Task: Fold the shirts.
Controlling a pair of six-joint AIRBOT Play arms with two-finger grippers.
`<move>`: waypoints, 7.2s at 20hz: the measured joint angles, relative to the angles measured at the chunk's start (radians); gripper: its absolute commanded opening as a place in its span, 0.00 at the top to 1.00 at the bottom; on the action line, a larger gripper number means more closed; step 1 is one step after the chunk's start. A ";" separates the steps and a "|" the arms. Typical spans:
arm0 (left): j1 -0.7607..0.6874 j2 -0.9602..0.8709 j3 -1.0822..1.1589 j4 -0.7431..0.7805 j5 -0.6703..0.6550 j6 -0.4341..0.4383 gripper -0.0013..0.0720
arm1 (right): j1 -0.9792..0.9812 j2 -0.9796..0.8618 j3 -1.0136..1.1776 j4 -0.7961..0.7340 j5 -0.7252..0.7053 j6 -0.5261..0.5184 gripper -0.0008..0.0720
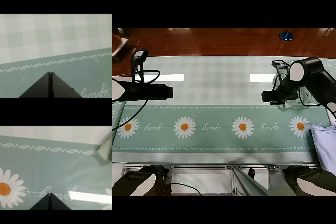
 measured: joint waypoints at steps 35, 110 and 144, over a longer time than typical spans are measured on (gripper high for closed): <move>0.000 -0.097 0.000 -0.004 0.390 -0.003 0.03 | -0.303 -0.176 0.092 -0.396 -0.607 0.220 0.13; -0.076 0.182 -0.738 -0.675 0.078 0.093 0.02 | -0.501 0.660 -0.794 0.567 -0.280 -0.247 0.15; 0.235 0.063 0.221 -0.812 -0.043 0.333 0.96 | -0.343 0.154 0.365 0.689 -0.266 -0.433 0.96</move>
